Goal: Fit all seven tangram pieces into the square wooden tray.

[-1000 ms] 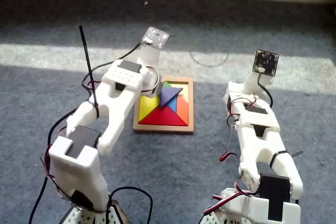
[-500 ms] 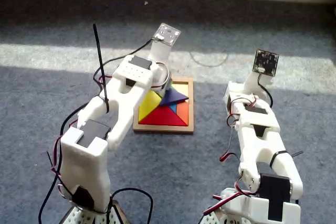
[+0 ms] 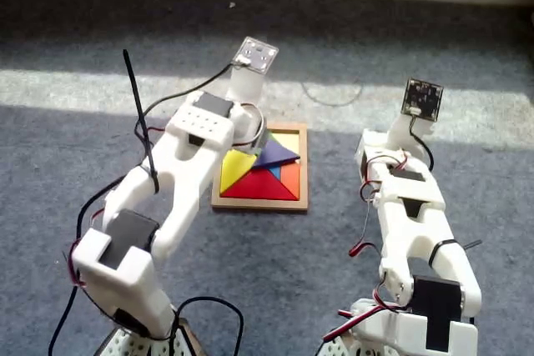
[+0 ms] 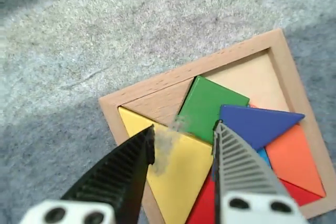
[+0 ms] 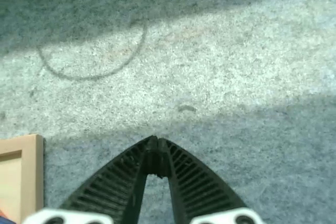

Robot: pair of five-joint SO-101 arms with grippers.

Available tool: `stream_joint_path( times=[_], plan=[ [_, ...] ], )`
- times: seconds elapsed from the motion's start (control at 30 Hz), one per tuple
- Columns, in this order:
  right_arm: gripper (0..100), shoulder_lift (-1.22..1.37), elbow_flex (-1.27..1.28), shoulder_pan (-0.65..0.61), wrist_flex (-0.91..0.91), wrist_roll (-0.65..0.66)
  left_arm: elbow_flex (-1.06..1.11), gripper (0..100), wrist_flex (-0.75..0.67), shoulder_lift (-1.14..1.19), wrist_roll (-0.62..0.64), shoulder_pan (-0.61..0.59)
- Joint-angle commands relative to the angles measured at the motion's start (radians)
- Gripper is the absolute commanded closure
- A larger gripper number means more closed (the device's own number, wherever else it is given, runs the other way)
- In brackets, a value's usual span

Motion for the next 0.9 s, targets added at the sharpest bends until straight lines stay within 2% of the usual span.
stream_joint_path(
  times=[0.0,0.23,0.87],
  plan=[
    [98.8,-0.002,-0.048,-0.008,-0.021,-0.005,0.090,80,0.006,-0.147,0.011,0.010],
    [98.8,-0.001,-0.048,-0.008,-0.021,-0.005,0.191,80,-0.008,-0.174,0.014,0.016],
    [98.8,-0.001,-0.048,-0.008,-0.021,-0.005,0.189,80,-0.037,-0.139,0.011,0.042]
  ],
)
